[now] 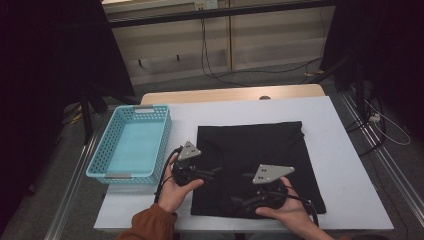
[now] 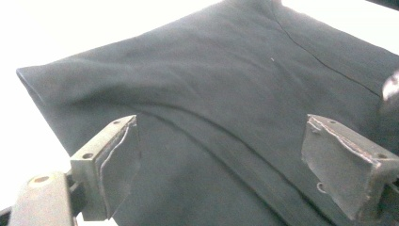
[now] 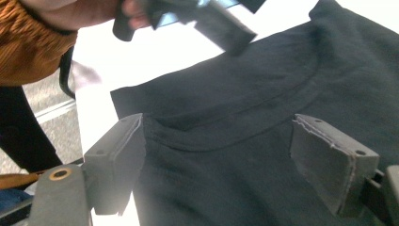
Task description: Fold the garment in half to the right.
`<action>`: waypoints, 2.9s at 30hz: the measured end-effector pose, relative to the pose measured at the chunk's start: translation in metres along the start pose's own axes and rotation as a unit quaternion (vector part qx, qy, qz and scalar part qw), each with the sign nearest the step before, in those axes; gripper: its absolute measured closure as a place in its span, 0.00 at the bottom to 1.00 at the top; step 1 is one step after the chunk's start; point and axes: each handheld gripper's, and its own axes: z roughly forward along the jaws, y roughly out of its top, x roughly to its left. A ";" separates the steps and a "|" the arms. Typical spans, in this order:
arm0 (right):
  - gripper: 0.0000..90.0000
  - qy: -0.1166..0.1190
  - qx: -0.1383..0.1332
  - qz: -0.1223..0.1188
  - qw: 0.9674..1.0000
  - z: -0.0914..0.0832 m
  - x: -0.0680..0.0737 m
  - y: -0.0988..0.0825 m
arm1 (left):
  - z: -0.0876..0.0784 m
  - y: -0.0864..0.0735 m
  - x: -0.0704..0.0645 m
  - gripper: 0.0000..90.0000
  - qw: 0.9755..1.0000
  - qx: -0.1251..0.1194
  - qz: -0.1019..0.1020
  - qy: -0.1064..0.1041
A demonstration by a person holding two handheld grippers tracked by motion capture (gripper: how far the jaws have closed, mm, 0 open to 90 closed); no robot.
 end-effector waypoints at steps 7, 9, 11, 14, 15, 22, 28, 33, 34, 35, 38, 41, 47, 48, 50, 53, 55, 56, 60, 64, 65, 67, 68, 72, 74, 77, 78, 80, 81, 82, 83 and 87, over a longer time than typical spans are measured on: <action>0.27 0.026 0.038 -0.001 0.999 0.022 0.003 -0.002 | 0.013 0.012 0.014 0.16 1.000 0.002 -0.004 0.030; 0.28 0.030 0.045 -0.004 0.999 0.025 0.004 -0.007 | 0.019 0.014 0.019 0.15 0.999 0.008 -0.009 0.033; 0.30 0.033 0.056 -0.009 0.998 0.028 0.005 -0.009 | 0.025 0.017 0.023 0.14 0.999 0.013 -0.011 0.029; 0.34 0.034 0.064 -0.017 0.997 0.032 0.008 -0.011 | 0.033 0.021 0.028 0.14 0.999 0.018 -0.010 0.026; 0.38 0.033 0.063 -0.019 0.997 0.032 0.009 -0.011 | 0.036 0.023 0.030 0.13 0.999 0.019 -0.009 0.028; 0.46 0.036 0.080 -0.031 0.996 0.038 0.015 -0.018 | 0.053 0.031 0.042 0.09 0.999 0.026 -0.017 0.038; 0.47 0.040 0.081 -0.021 0.996 0.039 0.014 -0.019 | 0.062 0.041 0.063 0.14 0.997 0.024 -0.037 0.065; 0.47 0.042 0.082 -0.022 0.996 0.039 0.014 -0.019 | 0.072 0.048 0.083 0.21 0.995 0.015 -0.046 0.088; 0.47 0.042 0.082 -0.022 0.996 0.039 0.014 -0.019 | 0.074 0.049 0.086 0.22 0.995 0.015 -0.049 0.090; 0.47 0.042 0.081 -0.021 0.996 0.039 0.014 -0.019 | 0.076 0.049 0.089 0.24 0.994 0.014 -0.055 0.090; 0.47 0.041 0.078 -0.022 0.996 0.039 0.013 -0.020 | 0.081 0.050 0.098 0.28 0.994 0.025 -0.059 0.089; 0.47 0.042 0.077 -0.022 0.996 0.039 0.013 -0.020 | 0.083 0.050 0.104 0.29 0.993 0.020 -0.082 0.084; 0.47 0.045 0.074 -0.023 0.996 0.039 0.013 -0.021 | 0.083 0.045 0.116 0.39 0.991 0.049 -0.070 0.103; 0.47 0.046 0.074 -0.023 0.996 0.039 0.013 -0.021 | 0.084 0.044 0.115 0.39 0.991 0.057 -0.061 0.108; 0.47 0.046 0.073 -0.023 0.996 0.039 0.013 -0.021 | 0.086 0.042 0.116 0.40 0.991 0.063 -0.070 0.099; 0.47 0.044 0.071 -0.021 0.996 0.038 0.013 -0.021 | 0.088 0.041 0.118 0.46 0.989 0.067 -0.071 0.109; 0.47 0.045 0.070 -0.022 0.996 0.038 0.013 -0.022 | 0.087 0.039 0.120 0.50 0.988 0.070 -0.075 0.116; 0.47 0.045 0.070 -0.021 0.996 0.038 0.013 -0.022 | 0.087 0.038 0.122 0.50 0.987 0.072 -0.084 0.116; 0.47 0.045 0.070 -0.022 0.996 0.038 0.013 -0.022 | 0.089 0.031 0.126 0.55 0.986 0.079 -0.100 0.104; 0.47 0.045 0.071 -0.021 0.996 0.039 0.013 -0.021 | 0.089 0.026 0.125 0.57 0.987 0.069 -0.106 0.100; 0.47 0.045 0.071 -0.021 0.996 0.039 0.013 -0.021 | 0.090 0.026 0.125 0.57 0.987 0.069 -0.108 0.098; 0.47 0.045 0.071 -0.021 0.996 0.039 0.013 -0.021 | 0.090 0.026 0.124 0.59 0.988 0.071 -0.102 0.096; 0.47 0.045 0.071 -0.021 0.996 0.039 0.013 -0.021 | 0.090 0.026 0.123 0.60 0.988 0.073 -0.100 0.097; 0.47 0.044 0.078 -0.023 0.996 0.039 0.013 -0.020 | 0.092 0.028 0.121 0.63 0.987 0.080 -0.092 0.103; 0.47 0.044 0.079 -0.022 0.996 0.039 0.014 -0.019 | 0.092 0.029 0.119 0.67 0.988 0.083 -0.087 0.098; 0.46 0.043 0.080 -0.021 0.996 0.039 0.014 -0.019 | 0.092 0.029 0.119 0.73 0.988 0.079 -0.099 0.091; 0.46 0.042 0.080 -0.021 0.996 0.039 0.014 -0.019 | 0.091 0.029 0.119 0.76 0.988 0.080 -0.102 0.086; 0.46 0.039 0.079 -0.022 0.996 0.039 0.015 -0.019 | 0.092 0.029 0.117 0.86 0.987 0.079 -0.111 0.081; 0.46 0.038 0.079 -0.020 0.996 0.039 0.016 -0.019 | 0.092 0.029 0.116 0.90 0.987 0.078 -0.111 0.084; 0.46 0.037 0.082 -0.021 0.996 0.039 0.015 -0.018 | 0.092 0.030 0.115 0.91 0.987 0.079 -0.113 0.085; 0.46 0.037 0.084 -0.021 0.996 0.040 0.015 -0.018 | 0.092 0.031 0.115 0.92 0.986 0.079 -0.116 0.084; 0.38 0.043 0.085 -0.019 0.995 0.041 0.016 -0.012 | 0.088 0.032 0.117 0.93 0.986 0.064 -0.131 0.080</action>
